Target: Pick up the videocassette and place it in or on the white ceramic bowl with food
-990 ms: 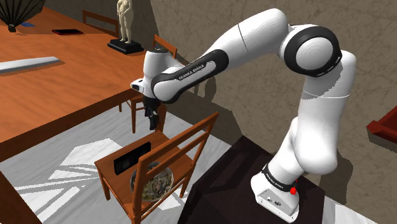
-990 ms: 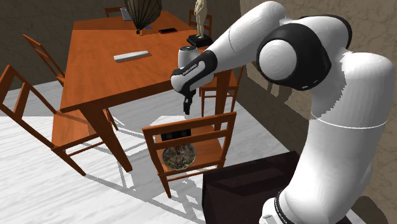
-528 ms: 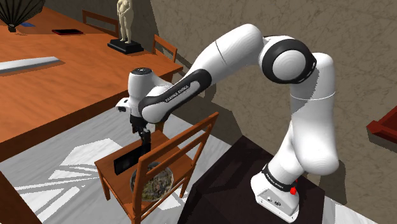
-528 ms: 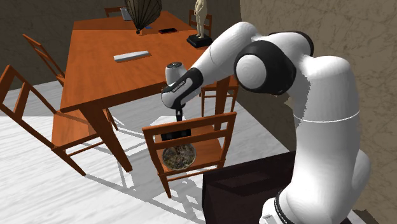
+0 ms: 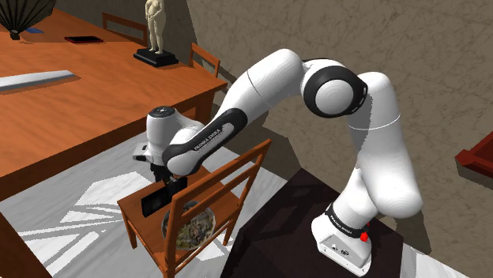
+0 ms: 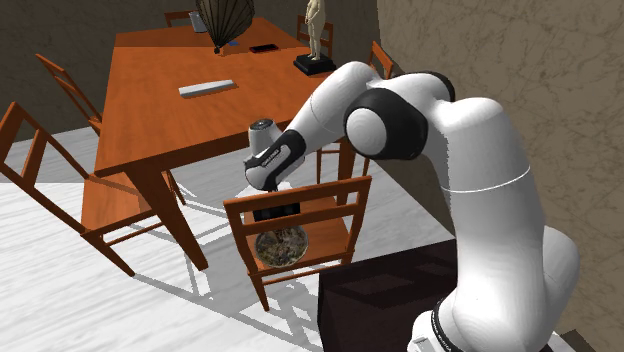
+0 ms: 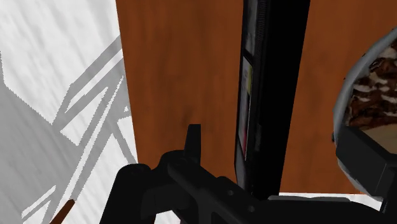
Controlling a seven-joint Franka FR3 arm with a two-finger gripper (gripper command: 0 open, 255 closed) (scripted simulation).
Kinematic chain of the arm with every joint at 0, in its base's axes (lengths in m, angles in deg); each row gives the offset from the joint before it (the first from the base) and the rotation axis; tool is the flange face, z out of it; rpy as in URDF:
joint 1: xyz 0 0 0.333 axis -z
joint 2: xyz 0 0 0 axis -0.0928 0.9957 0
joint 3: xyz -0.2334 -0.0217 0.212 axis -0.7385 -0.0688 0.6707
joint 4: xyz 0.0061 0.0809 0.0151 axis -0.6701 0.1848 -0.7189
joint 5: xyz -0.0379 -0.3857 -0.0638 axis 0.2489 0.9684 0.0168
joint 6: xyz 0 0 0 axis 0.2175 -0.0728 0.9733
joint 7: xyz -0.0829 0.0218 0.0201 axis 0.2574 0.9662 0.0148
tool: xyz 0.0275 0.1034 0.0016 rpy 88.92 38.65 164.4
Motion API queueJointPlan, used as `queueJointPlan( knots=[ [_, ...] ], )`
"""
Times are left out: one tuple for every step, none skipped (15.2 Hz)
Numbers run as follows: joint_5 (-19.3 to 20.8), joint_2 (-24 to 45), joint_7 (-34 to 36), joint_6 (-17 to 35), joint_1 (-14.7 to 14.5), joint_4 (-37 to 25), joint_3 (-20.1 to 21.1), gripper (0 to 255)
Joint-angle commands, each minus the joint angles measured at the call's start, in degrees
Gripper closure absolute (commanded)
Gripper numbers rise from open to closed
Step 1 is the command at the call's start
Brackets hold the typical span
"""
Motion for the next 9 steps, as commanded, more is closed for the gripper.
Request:
queueJointPlan(
  knots=[
    [0.2, 1.3, 0.0, 1.0, -0.1, -0.3, -0.2, 0],
    [0.3, 1.9, 0.1, 1.5, -0.2, -0.4, -0.3, 0],
    [0.4, 2.9, 0.2, 2.2, -0.3, -0.8, -0.4, 0],
    [0.4, 2.9, 0.2, 2.2, -0.3, -0.8, -0.4, 0],
    [0.4, 2.9, 0.2, 2.2, -0.3, -0.8, -0.4, 0],
    [0.4, 2.9, 0.2, 2.2, -0.3, -0.8, -0.4, 0],
    [0.4, 2.9, 0.2, 2.2, -0.3, -0.8, -0.4, 0],
    [0.4, 2.9, 0.2, 2.2, -0.3, -0.8, -0.4, 0],
    [0.4, 2.9, 0.2, 2.2, -0.3, -0.8, -0.4, 0]
  ],
)
